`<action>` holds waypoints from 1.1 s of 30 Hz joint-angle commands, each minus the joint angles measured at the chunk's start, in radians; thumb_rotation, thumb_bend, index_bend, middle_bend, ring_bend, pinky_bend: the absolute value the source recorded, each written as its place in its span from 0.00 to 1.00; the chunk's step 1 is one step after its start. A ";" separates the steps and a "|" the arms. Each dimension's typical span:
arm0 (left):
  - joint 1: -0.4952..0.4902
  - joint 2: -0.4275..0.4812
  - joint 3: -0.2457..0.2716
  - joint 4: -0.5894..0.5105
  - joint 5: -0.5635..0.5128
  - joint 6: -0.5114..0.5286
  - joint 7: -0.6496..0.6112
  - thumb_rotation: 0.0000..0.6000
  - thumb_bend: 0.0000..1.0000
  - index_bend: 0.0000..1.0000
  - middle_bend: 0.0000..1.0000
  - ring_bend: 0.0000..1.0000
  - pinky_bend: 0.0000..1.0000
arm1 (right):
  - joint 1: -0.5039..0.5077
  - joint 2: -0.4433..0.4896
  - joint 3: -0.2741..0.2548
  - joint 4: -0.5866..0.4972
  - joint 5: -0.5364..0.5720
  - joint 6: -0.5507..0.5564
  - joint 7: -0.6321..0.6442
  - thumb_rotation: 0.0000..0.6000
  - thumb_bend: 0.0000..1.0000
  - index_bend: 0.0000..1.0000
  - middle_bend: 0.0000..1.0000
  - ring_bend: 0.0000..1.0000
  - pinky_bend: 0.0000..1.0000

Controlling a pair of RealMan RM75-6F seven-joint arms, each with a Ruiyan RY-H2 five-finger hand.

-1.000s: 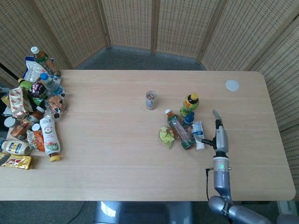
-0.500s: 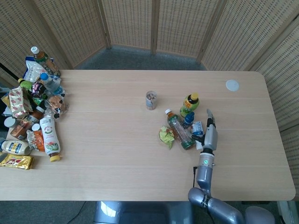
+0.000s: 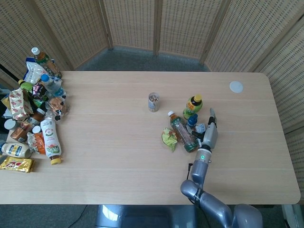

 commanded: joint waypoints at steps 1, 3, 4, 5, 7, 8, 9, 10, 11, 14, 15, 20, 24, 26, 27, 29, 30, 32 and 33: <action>-0.001 -0.002 -0.001 0.002 -0.002 -0.002 0.001 1.00 0.00 0.00 0.00 0.00 0.00 | 0.022 -0.019 0.020 0.030 0.014 0.009 -0.015 1.00 0.00 0.00 0.00 0.00 0.00; -0.003 -0.004 -0.001 0.003 -0.002 -0.006 0.003 1.00 0.00 0.00 0.00 0.00 0.00 | 0.035 -0.029 0.031 0.044 0.023 0.012 -0.025 1.00 0.00 0.00 0.00 0.00 0.00; -0.004 -0.005 -0.001 0.004 -0.002 -0.007 0.003 1.00 0.00 0.00 0.00 0.00 0.00 | 0.044 -0.035 0.040 0.051 0.029 0.015 -0.029 1.00 0.00 0.00 0.00 0.00 0.00; -0.004 -0.006 -0.001 0.004 -0.001 -0.008 0.004 1.00 0.00 0.00 0.00 0.00 0.00 | 0.052 -0.039 0.048 0.055 0.035 0.015 -0.032 1.00 0.00 0.00 0.00 0.00 0.00; -0.005 -0.007 -0.001 0.005 -0.002 -0.009 0.006 1.00 0.00 0.00 0.00 0.00 0.00 | 0.067 -0.041 0.061 0.054 0.059 0.015 -0.044 1.00 0.00 0.00 0.00 0.00 0.00; -0.005 -0.008 -0.001 0.006 -0.002 -0.010 0.006 1.00 0.00 0.00 0.00 0.00 0.00 | 0.073 -0.041 0.067 0.050 0.072 0.014 -0.048 1.00 0.00 0.00 0.00 0.00 0.00; -0.005 -0.008 -0.001 0.006 -0.003 -0.011 0.006 1.00 0.00 0.00 0.00 0.00 0.00 | 0.078 -0.041 0.070 0.047 0.084 0.015 -0.054 1.00 0.00 0.00 0.00 0.00 0.00; -0.006 -0.008 -0.002 0.007 -0.005 -0.012 0.005 1.00 0.00 0.00 0.00 0.00 0.00 | 0.086 -0.041 0.075 0.043 0.102 0.018 -0.061 1.00 0.00 0.00 0.00 0.00 0.00; -0.006 -0.008 -0.002 0.008 -0.007 -0.013 0.004 1.00 0.00 0.00 0.00 0.00 0.00 | 0.092 -0.041 0.079 0.040 0.117 0.019 -0.067 1.00 0.00 0.00 0.00 0.00 0.00; -0.006 -0.008 -0.003 0.009 -0.009 -0.014 0.002 1.00 0.00 0.00 0.00 0.00 0.00 | 0.110 -0.041 0.087 0.030 0.160 0.023 -0.080 1.00 0.00 0.00 0.00 0.00 0.00; -0.006 -0.008 -0.003 0.010 -0.009 -0.014 0.002 1.00 0.00 0.00 0.00 0.00 0.00 | 0.115 -0.041 0.086 0.028 0.173 0.025 -0.084 1.00 0.00 0.00 0.00 0.00 0.00; -0.006 -0.009 -0.004 0.013 -0.012 -0.017 -0.001 1.00 0.00 0.00 0.00 0.00 0.00 | 0.147 -0.041 0.071 0.029 0.235 0.038 -0.092 1.00 0.00 0.04 0.00 0.00 0.00; -0.005 -0.009 -0.006 0.015 -0.012 -0.015 -0.005 1.00 0.00 0.00 0.00 0.00 0.00 | 0.175 -0.041 0.064 0.050 0.276 0.043 -0.083 1.00 0.00 0.16 0.00 0.00 0.00; -0.006 -0.010 -0.006 0.018 -0.014 -0.016 -0.006 1.00 0.00 0.00 0.00 0.00 0.00 | 0.190 -0.041 0.063 0.061 0.287 0.045 -0.076 1.00 0.00 0.23 0.00 0.00 0.00; -0.006 -0.010 -0.006 0.019 -0.015 -0.017 -0.006 1.00 0.00 0.00 0.00 0.00 0.00 | 0.196 -0.041 0.062 0.063 0.289 0.048 -0.072 1.00 0.00 0.26 0.00 0.00 0.00; -0.007 -0.011 -0.007 0.021 -0.016 -0.019 -0.007 1.00 0.00 0.00 0.00 0.00 0.00 | 0.209 -0.041 0.061 0.063 0.295 0.057 -0.067 1.00 0.00 0.32 0.00 0.00 0.00; -0.007 -0.012 -0.008 0.021 -0.017 -0.019 -0.006 1.00 0.00 0.00 0.00 0.00 0.00 | 0.214 -0.041 0.063 0.063 0.298 0.060 -0.067 1.00 0.00 0.33 0.00 0.00 0.00; -0.008 -0.013 -0.007 0.021 -0.014 -0.018 -0.003 1.00 0.00 0.00 0.00 0.00 0.00 | 0.223 -0.041 0.065 0.060 0.307 0.067 -0.065 1.00 0.00 0.39 0.00 0.00 0.00; -0.007 -0.013 -0.007 0.020 -0.012 -0.017 -0.002 1.00 0.00 0.00 0.00 0.00 0.00 | 0.226 -0.041 0.066 0.060 0.310 0.071 -0.064 1.00 0.00 0.41 0.00 0.00 0.00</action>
